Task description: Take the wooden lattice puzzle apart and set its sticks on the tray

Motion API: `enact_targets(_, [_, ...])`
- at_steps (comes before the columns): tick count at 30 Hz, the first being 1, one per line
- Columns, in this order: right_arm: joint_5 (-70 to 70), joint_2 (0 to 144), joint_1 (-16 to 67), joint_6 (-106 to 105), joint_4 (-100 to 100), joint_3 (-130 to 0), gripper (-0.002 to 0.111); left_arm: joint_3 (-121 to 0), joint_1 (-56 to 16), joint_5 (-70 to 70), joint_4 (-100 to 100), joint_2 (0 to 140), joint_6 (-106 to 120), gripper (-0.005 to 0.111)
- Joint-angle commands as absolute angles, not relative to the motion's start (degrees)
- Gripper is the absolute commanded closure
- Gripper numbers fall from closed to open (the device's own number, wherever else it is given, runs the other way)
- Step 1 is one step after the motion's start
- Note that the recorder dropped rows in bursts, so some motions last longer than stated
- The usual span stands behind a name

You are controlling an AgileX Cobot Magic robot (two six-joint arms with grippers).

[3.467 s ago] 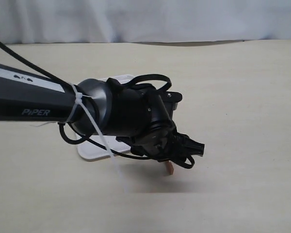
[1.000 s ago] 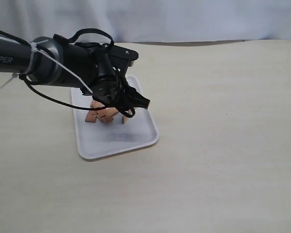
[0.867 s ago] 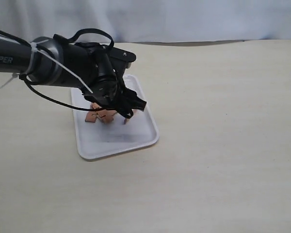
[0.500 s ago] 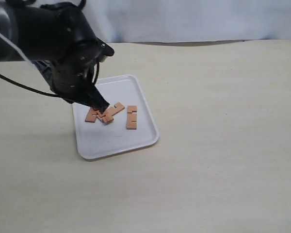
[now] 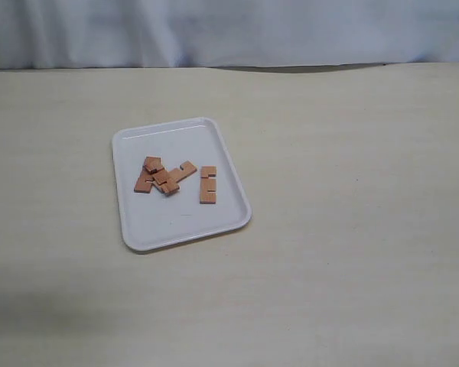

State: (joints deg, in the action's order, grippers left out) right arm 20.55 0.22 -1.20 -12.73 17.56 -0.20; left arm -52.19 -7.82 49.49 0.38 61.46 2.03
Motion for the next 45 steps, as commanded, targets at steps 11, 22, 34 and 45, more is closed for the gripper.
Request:
enact_targets(11, [19.8,0.7,-1.4,-12.7,17.5,0.0,0.104,-27.1,-6.7,19.3,-3.6,17.4,2.9,0.107])
enact_targets(22, [19.8,0.7,-1.4,-12.7,17.5,0.0,0.104,-24.5,-6.7,17.5,-3.6,0.0,2.9,0.107])
enact_targets(34, [19.8,0.7,-1.4,-12.7,17.5,0.0,0.104,-22.3,-6.5,16.5,-5.7,0.0,-5.7,0.107])
enact_targets(45, [19.8,0.7,-1.4,-12.7,17.5,0.0,0.104,-3.2,-6.5,3.8,-5.0,0.0,-6.1,0.107])
